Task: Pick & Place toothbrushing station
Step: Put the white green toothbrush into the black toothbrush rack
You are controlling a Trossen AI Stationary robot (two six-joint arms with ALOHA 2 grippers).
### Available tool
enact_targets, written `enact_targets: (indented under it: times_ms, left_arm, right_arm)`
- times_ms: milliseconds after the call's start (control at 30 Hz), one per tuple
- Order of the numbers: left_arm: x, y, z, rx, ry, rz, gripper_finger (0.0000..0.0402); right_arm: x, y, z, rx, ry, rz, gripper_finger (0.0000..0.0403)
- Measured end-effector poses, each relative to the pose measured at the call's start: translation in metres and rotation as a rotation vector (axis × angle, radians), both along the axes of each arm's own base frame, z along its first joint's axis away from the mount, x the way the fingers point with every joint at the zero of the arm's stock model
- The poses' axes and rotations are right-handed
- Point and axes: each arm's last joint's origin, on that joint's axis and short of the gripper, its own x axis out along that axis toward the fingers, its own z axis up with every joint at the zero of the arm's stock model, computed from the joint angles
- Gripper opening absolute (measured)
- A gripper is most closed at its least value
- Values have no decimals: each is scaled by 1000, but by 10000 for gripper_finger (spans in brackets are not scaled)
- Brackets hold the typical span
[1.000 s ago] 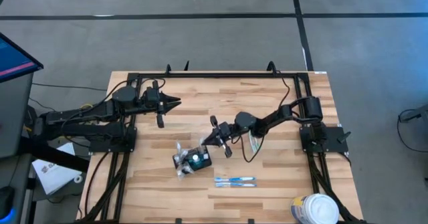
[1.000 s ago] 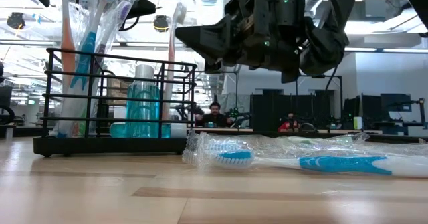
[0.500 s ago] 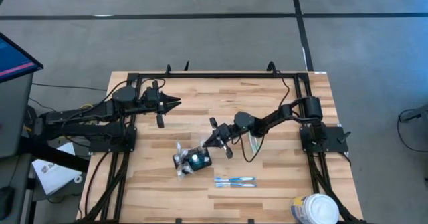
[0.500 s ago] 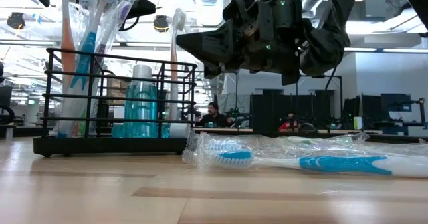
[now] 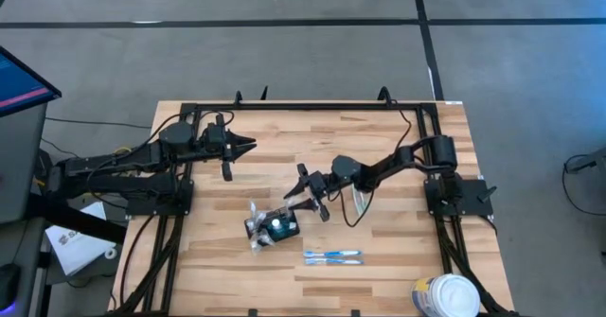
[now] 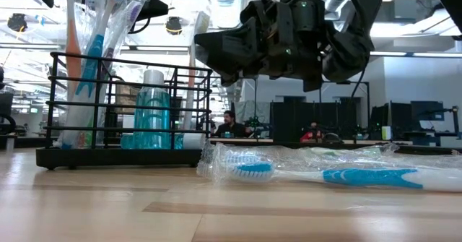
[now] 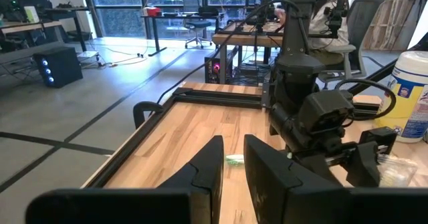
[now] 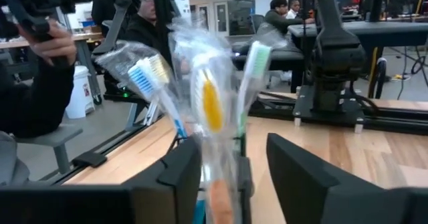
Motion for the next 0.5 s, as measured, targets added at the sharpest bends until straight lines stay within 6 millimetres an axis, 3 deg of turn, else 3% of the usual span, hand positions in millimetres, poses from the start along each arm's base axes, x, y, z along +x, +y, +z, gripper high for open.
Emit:
enact_targets:
  times_ms: [267, 500]
  left_arm:
    - [0, 0, 0, 0, 1, 0, 53]
    - [0, 0, 0, 0, 1, 0, 53]
  right_arm:
    - [-1, -11, 2, 63, 24, 43, 194]
    - [-3, -14, 5, 75, 39, 113, 194]
